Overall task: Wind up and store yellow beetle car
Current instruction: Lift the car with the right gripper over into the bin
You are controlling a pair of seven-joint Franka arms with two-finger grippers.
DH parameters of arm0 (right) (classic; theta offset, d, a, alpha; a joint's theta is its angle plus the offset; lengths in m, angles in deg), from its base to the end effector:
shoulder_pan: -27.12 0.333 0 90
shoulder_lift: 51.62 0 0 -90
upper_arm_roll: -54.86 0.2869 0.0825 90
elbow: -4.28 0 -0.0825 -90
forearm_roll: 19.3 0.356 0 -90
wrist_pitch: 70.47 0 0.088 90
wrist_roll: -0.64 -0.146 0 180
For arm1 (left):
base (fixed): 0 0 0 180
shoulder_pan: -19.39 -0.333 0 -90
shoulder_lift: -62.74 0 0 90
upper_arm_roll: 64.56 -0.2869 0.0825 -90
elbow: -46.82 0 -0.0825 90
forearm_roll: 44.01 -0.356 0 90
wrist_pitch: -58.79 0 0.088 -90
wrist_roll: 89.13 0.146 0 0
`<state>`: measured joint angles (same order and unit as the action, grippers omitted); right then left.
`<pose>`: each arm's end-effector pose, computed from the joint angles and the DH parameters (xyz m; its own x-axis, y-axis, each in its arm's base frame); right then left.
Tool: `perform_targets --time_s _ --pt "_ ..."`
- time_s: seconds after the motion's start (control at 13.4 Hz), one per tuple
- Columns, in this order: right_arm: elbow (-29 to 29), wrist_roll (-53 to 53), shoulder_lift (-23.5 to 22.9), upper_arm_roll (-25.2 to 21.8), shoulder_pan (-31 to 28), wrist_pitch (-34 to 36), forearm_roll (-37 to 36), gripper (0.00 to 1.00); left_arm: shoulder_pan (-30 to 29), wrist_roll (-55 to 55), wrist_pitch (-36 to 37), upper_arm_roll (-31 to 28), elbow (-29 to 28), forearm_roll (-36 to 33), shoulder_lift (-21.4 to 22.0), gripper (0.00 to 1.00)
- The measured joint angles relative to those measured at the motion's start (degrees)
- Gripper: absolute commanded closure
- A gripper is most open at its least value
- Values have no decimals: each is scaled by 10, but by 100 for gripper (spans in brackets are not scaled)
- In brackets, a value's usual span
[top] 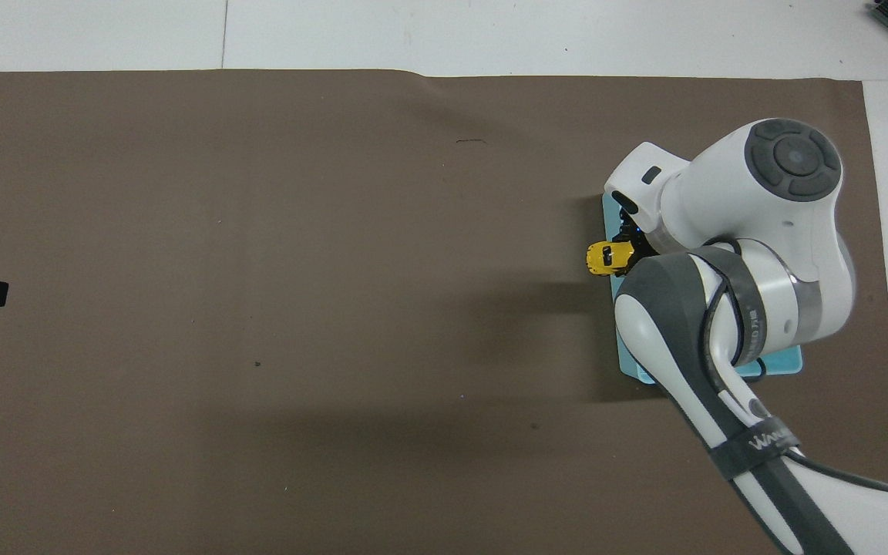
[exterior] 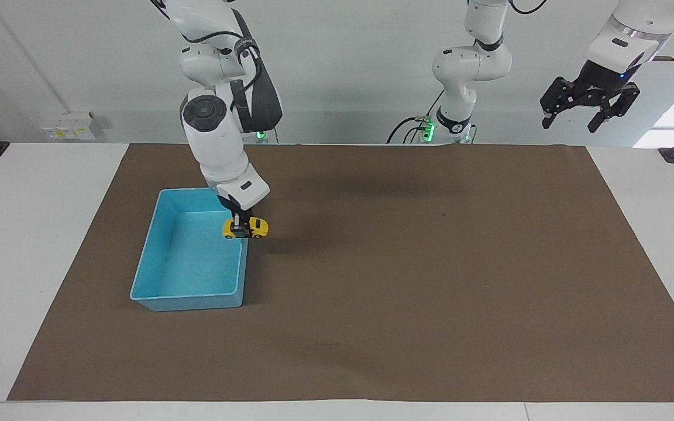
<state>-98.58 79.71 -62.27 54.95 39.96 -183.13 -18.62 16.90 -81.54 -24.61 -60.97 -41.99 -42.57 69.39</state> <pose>0.5643 0.1308 0.3861 -0.0302 0.9995 0.0082 0.9994 0.0303 -0.0167 0.4811 -0.0150 0.6137 0.9878 -0.1537 0.0236 -0.1540 -0.9880 0.0147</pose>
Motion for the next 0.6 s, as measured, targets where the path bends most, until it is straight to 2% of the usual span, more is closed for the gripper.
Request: perform_targets --time_s 0.6 --pt "-35 124 12 -2 -82 10 -1 100 0 0 0 0 0 0 0 0"
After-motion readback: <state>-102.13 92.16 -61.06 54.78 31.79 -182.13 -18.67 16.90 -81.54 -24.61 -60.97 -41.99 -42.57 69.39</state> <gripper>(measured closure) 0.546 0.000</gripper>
